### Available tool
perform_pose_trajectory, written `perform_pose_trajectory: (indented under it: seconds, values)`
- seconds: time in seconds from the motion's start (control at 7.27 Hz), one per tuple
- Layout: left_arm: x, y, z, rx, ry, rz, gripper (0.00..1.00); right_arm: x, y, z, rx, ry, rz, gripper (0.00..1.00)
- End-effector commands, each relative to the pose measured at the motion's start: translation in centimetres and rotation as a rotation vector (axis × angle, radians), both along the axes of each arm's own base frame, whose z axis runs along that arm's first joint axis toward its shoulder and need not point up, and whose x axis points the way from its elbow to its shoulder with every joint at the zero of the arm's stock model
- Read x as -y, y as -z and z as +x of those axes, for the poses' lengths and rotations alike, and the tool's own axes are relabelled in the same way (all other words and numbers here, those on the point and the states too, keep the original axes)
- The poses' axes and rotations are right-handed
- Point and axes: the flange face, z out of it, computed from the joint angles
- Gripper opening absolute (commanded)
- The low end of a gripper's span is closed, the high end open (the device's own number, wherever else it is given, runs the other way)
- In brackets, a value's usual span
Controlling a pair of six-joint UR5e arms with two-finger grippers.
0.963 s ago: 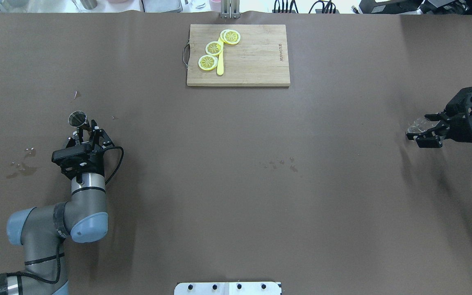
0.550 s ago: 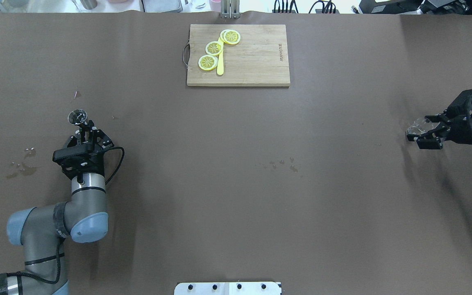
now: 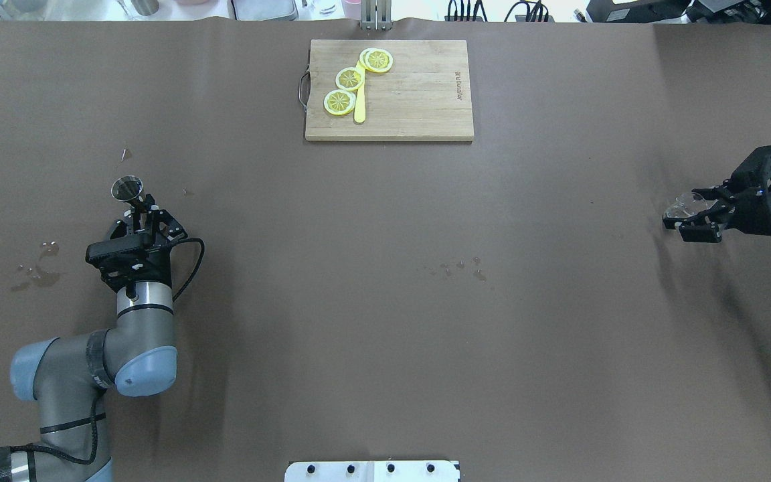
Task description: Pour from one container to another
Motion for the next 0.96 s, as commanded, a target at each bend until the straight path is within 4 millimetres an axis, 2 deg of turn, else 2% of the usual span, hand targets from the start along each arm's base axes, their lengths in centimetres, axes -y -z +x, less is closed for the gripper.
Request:
perform_pose_trajectory:
  seconds: [0.0, 0.14, 0.69, 0.83]
  values:
    - [-0.1, 1.5, -0.5, -0.007, -0.008, 0.008, 0.03, -0.1, -0.3, 0.0, 0.000, 0.000, -0.001, 0.93]
    - [-0.3, 3.1, -1.3, 0.055, -0.041, 0.009, 0.00, -0.2, -0.3, -0.2, -0.002, -0.001, 0.001, 0.91]
    - [-0.4, 5.9, -1.7, 0.008, -0.047, 0.025, 0.00, -0.4, -0.3, -0.7, -0.002, 0.010, -0.001, 0.83]
    - [-0.4, 6.8, -2.0, 0.049, -0.069, 0.028, 0.00, -0.4, -0.3, -0.7, -0.002, 0.010, 0.001, 0.79]
